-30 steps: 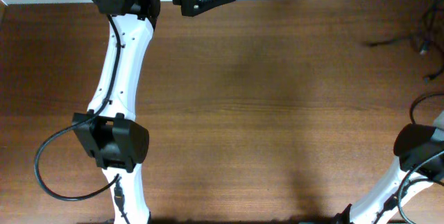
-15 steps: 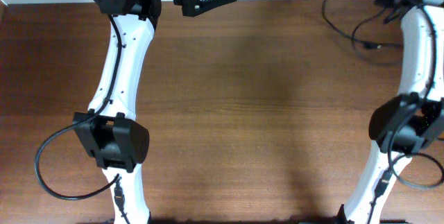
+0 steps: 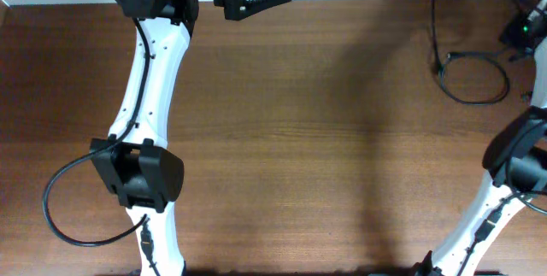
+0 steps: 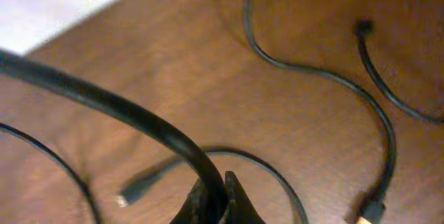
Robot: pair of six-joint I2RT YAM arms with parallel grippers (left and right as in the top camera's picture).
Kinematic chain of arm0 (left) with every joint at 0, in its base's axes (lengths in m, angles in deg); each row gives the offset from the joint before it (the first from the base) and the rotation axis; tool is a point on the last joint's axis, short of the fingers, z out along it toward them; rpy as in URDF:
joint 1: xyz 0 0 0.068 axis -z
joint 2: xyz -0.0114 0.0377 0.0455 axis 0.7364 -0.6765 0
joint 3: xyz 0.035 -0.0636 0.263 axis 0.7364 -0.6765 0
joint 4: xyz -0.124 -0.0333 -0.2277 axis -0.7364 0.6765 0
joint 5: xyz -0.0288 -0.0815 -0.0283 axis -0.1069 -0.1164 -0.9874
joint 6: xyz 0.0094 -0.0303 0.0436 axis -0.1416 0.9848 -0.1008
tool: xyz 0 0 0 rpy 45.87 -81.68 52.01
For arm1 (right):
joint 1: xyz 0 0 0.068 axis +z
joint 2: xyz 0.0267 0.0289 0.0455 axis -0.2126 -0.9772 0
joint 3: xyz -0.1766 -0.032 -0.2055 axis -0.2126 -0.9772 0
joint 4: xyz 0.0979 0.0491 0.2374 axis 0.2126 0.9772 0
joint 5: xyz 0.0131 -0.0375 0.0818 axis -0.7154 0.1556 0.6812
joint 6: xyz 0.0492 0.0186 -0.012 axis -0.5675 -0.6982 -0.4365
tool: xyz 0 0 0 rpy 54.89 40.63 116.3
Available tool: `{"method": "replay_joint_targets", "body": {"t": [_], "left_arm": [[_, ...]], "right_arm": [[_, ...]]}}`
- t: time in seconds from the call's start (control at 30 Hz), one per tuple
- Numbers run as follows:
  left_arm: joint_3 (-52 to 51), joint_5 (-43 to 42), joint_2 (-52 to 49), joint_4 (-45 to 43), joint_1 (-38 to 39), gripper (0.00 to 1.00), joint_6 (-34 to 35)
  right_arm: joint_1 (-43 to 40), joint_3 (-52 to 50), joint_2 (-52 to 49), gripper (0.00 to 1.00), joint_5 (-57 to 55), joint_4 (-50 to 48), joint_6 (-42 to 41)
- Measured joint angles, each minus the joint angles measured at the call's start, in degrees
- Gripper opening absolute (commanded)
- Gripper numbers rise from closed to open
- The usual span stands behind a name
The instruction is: Untangle cables
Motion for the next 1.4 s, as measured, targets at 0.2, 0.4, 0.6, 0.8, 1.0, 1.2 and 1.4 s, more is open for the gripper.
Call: {"method": "replay_joint_targets", "body": {"t": [0.2,0.4,0.6,0.8,1.0,1.2,1.4], "left_arm": [[-0.02,0.00,0.00,0.00,0.00,0.99,0.00],[-0.02,0.00,0.00,0.02,0.04,0.99,0.00],[-0.02,0.00,0.00,0.02,0.04,0.99,0.00],[-0.02,0.00,0.00,0.02,0.04,0.99,0.00],[-0.02,0.00,0.00,0.02,0.04,0.99,-0.02],[-0.04,0.00,0.00,0.02,0.04,0.99,-0.72],[-0.52,0.00,0.02,-0.09,0.04,0.99,-2.45]], "right_arm": [[1.31,-6.01,-1.20,0.04,2.78,-0.11,0.02],[3.89,-11.23,-1.38,0.04,3.87,-3.19,0.04],[3.72,-15.06,-1.46,0.04,0.52,-6.05,-0.02],[2.95,-15.39,-1.49,0.04,-2.40,-12.44,-0.07],[-0.50,-15.39,-1.49,0.04,-2.91,-18.47,-3.26],[-0.74,-9.66,-2.10,0.04,-2.64,-21.77,-1.38],[4.22,-5.16,-2.10,0.04,-7.39,-35.87,10.91]]}}
